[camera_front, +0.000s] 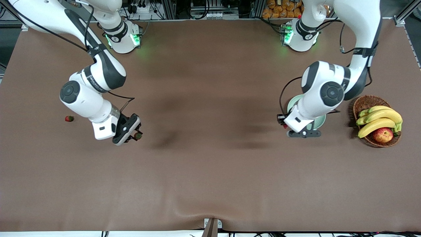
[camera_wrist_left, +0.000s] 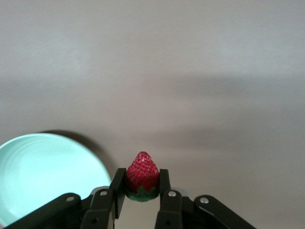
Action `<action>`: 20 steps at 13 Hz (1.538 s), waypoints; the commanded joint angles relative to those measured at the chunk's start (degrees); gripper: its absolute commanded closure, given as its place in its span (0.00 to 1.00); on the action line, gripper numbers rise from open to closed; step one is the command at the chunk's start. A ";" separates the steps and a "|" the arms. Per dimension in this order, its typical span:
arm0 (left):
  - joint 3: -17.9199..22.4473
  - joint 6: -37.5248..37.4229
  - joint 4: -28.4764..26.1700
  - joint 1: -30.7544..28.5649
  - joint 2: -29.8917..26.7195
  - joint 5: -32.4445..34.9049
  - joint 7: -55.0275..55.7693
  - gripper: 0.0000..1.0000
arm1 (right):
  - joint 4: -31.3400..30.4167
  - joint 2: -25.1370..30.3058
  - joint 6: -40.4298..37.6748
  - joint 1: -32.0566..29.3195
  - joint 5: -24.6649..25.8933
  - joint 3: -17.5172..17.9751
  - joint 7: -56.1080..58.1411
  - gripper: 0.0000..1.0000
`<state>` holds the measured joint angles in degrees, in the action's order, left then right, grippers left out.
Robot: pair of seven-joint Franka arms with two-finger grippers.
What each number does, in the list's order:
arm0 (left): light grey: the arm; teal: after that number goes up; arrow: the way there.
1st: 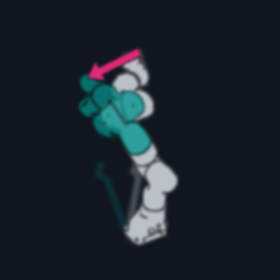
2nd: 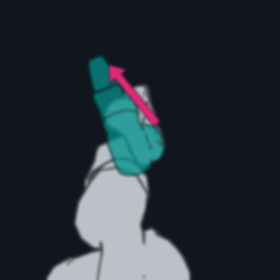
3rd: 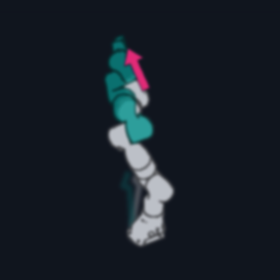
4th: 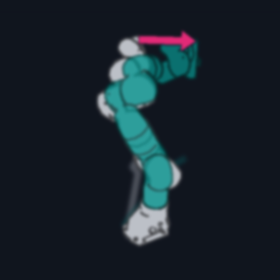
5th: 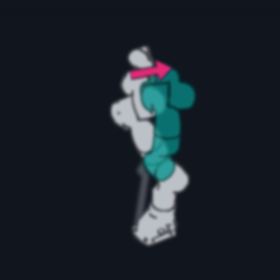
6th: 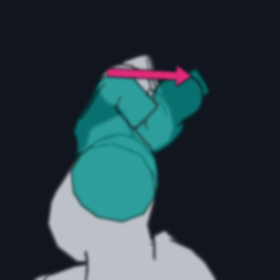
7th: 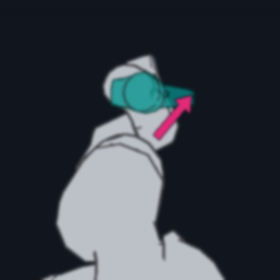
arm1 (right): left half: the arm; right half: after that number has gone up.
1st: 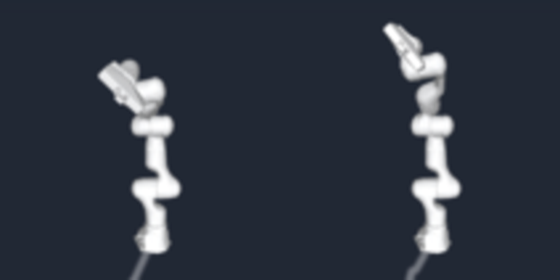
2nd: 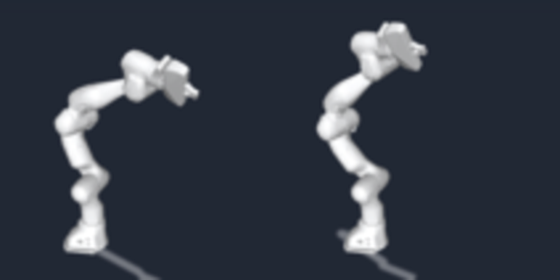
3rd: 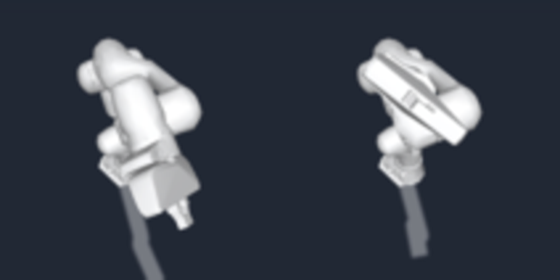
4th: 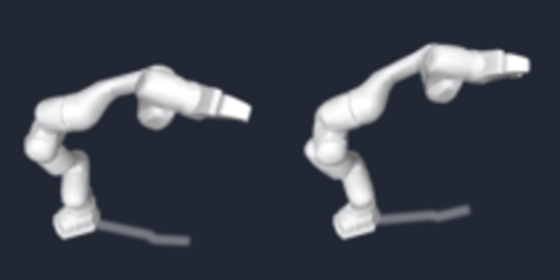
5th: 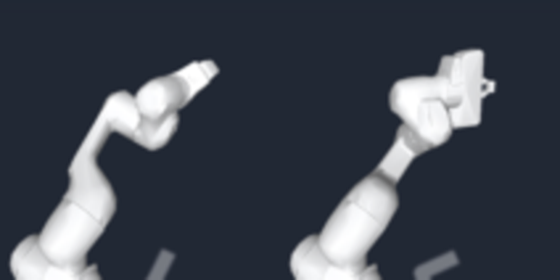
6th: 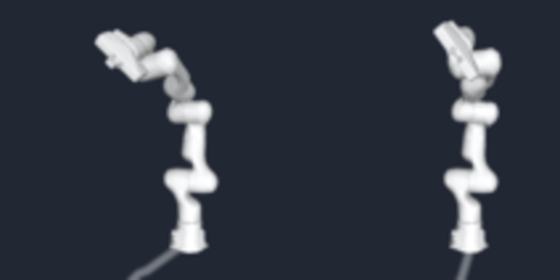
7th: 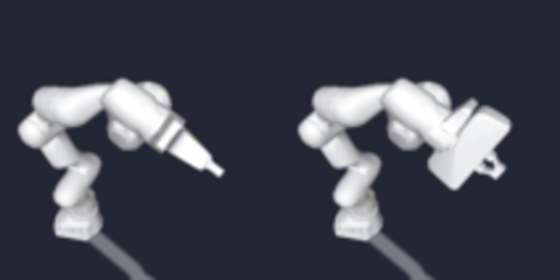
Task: Collect all strawberries into plate
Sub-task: 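Place the strawberry on the plate while the right gripper carries another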
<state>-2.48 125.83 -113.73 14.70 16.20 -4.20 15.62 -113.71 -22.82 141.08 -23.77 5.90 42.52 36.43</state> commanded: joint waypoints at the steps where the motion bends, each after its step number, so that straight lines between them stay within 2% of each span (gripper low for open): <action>1: -0.59 0.64 -5.00 -3.70 -3.10 2.09 -1.46 0.81 | -0.46 -0.38 0.07 -1.46 0.08 4.32 3.11 1.00; 5: -1.03 0.73 -10.97 -10.37 -5.83 2.00 -8.13 0.81 | -0.55 -2.92 0.69 2.58 0.08 4.59 9.26 1.00; 7: -1.12 2.30 -13.43 -11.10 -5.13 1.48 -8.50 0.79 | -0.29 -4.16 1.74 5.56 0.17 4.59 9.98 1.00; 9: -1.21 4.50 -15.37 -10.57 -3.73 1.04 -8.59 0.78 | -0.20 -6.35 5.94 9.07 0.25 4.59 9.98 1.00; 13: -1.03 4.86 -16.17 -11.10 -1.27 1.13 -9.38 0.73 | -0.11 -14.08 17.80 15.58 0.96 4.15 9.98 1.00; 14: -1.03 5.30 -16.26 -11.10 -0.65 1.13 -9.38 0.69 | 0.24 -15.49 20.18 17.60 0.96 3.11 9.98 1.00; 16: -1.03 5.48 -16.08 -11.18 0.40 1.30 -9.38 0.46 | 0.33 -15.85 23.00 23.30 0.96 -1.71 10.07 1.00; 17: -1.03 5.65 -15.91 -11.18 0.76 1.56 -9.38 0.21 | 0.42 -15.85 24.14 25.59 0.96 -3.39 9.98 1.00; 18: -1.03 5.83 -15.65 -11.10 1.28 1.56 -9.38 0.00 | 0.59 -15.94 25.29 27.79 0.87 -5.23 9.89 1.00; 20: -0.94 5.74 -15.03 -11.10 1.29 1.65 -9.55 0.00 | 2.95 -16.64 26.00 33.23 0.17 -8.66 9.19 1.00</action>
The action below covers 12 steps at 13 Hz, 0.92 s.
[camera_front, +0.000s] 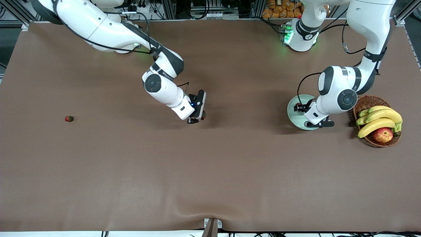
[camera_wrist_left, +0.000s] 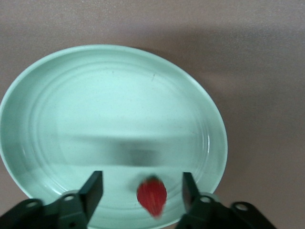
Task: Collect all strawberries into plate
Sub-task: 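Place the strawberry on the plate while the right gripper carries another, then release the second strawberry with the right gripper while the left gripper returns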
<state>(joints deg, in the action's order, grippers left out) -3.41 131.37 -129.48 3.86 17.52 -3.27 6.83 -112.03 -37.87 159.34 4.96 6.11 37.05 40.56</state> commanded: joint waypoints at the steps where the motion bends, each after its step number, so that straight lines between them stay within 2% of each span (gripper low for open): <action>1: -0.02 -0.06 1.24 -0.17 -0.20 0.72 -0.85 0.00 | 2.94 -2.29 7.82 6.88 -0.13 -4.26 4.62 1.00; 4: -0.02 -1.29 4.58 0.00 -0.12 0.72 -0.77 0.00 | 4.80 -3.00 8.44 12.85 0.22 -6.81 -1.34 1.00; 6: -0.02 -3.22 7.21 0.53 0.06 0.89 -0.85 0.00 | 7.86 -3.96 8.53 19.18 0.04 -11.97 -3.73 1.00; 8: -0.11 -3.75 9.50 0.80 0.06 1.16 -0.85 0.00 | 10.59 -5.54 8.53 23.58 0.30 -15.15 -6.70 1.00; 10: -0.20 -3.84 12.13 1.06 0.23 1.16 -0.77 0.00 | 13.84 -7.21 8.44 25.88 0.22 -16.83 -7.95 1.00; 12: -0.20 -3.84 13.90 2.37 1.02 1.07 -0.68 0.00 | 14.29 -8.27 8.70 27.81 0.39 -17.88 -9.08 1.00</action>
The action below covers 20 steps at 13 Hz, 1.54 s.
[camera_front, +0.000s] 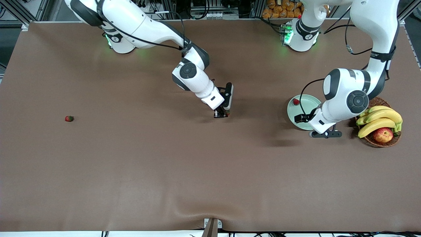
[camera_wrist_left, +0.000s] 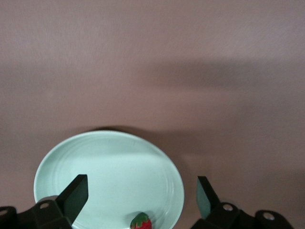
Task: Collect all strawberries into plate
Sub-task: 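Release the second strawberry with the right gripper while the left gripper returns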
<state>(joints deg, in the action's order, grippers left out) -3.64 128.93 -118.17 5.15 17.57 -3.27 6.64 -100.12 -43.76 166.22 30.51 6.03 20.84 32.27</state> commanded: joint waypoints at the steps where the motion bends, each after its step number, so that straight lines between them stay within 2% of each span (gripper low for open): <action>1: 0.04 -1.40 3.46 1.70 1.15 1.07 -0.57 0.00 | 3.09 -2.64 2.17 4.62 0.47 -3.86 -2.20 1.00; 4: 0.04 -1.40 5.22 3.28 2.20 1.16 -0.75 0.00 | 3.36 -2.64 2.61 10.44 0.47 -8.88 -5.81 1.00; 5: 0.04 -1.40 6.27 4.33 2.47 1.07 -0.58 0.00 | 3.36 -2.64 2.62 10.80 0.47 -9.15 -6.25 0.83; 6: 0.04 -1.40 6.80 5.30 2.64 1.07 -0.40 0.00 | 3.36 -2.64 2.70 10.80 0.56 -9.16 -6.43 0.20; 7: 0.04 -1.40 7.68 6.26 3.17 0.98 -0.05 0.00 | 3.27 -2.47 2.97 10.80 0.65 -9.24 -6.43 0.00; 12: -0.05 -1.40 10.40 8.03 4.05 0.81 -0.49 0.00 | 0.82 3.23 2.44 6.94 1.00 -9.16 -6.08 0.00; 15: -0.40 -1.32 11.20 11.80 5.10 -0.16 1.52 0.00 | -5.67 10.43 2.35 3.34 0.91 -9.07 -6.17 0.00; 20: -0.31 -0.44 12.86 19.18 7.99 -0.43 12.94 0.00 | -16.58 22.12 2.35 -3.51 0.91 -8.98 -6.17 0.00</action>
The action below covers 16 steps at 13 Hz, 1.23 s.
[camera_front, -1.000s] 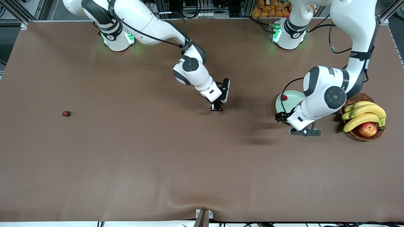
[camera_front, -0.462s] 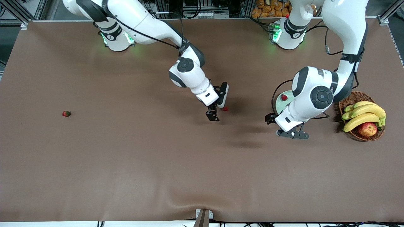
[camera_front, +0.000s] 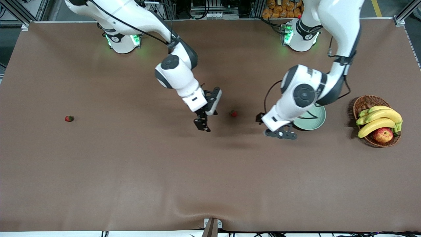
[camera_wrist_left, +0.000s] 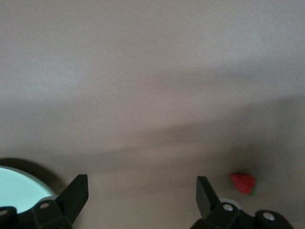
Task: Collect all strawberries into plate
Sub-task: 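Release the second strawberry with the right gripper while the left gripper returns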
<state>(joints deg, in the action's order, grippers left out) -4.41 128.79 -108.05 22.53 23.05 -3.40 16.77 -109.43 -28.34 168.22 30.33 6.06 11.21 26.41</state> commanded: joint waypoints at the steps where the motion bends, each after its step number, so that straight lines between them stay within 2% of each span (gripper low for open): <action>1: 0.46 -0.12 3.97 2.94 3.75 -0.20 3.96 0.00 | -9.29 9.07 0.18 -4.65 0.89 0.57 -0.22 0.00; 3: 0.46 -0.03 7.31 5.40 6.91 -0.20 6.24 0.00 | -13.25 13.38 -1.13 -8.69 0.89 0.48 -0.21 0.00; 5: 0.46 0.05 9.33 7.95 9.29 0.15 10.02 0.00 | -16.24 15.41 -1.14 -13.87 0.89 0.48 0.05 0.00; 11: 0.55 1.72 9.87 11.65 12.90 0.24 15.04 0.00 | -18.54 16.47 -1.75 -30.75 0.89 0.57 7.69 0.00; 13: 0.46 2.51 9.87 12.18 14.13 0.15 16.18 0.02 | -18.63 16.73 -7.70 -35.93 0.89 0.66 7.96 0.00; 16: 0.55 3.92 9.61 13.68 14.83 0.24 18.47 0.11 | -18.54 17.61 -14.82 -43.23 0.89 0.75 11.28 0.00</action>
<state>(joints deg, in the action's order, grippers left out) -4.39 132.22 -99.47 34.81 36.99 -3.40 32.91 -125.76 -13.65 156.88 -8.27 6.12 10.66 35.45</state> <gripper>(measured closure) 0.031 0.000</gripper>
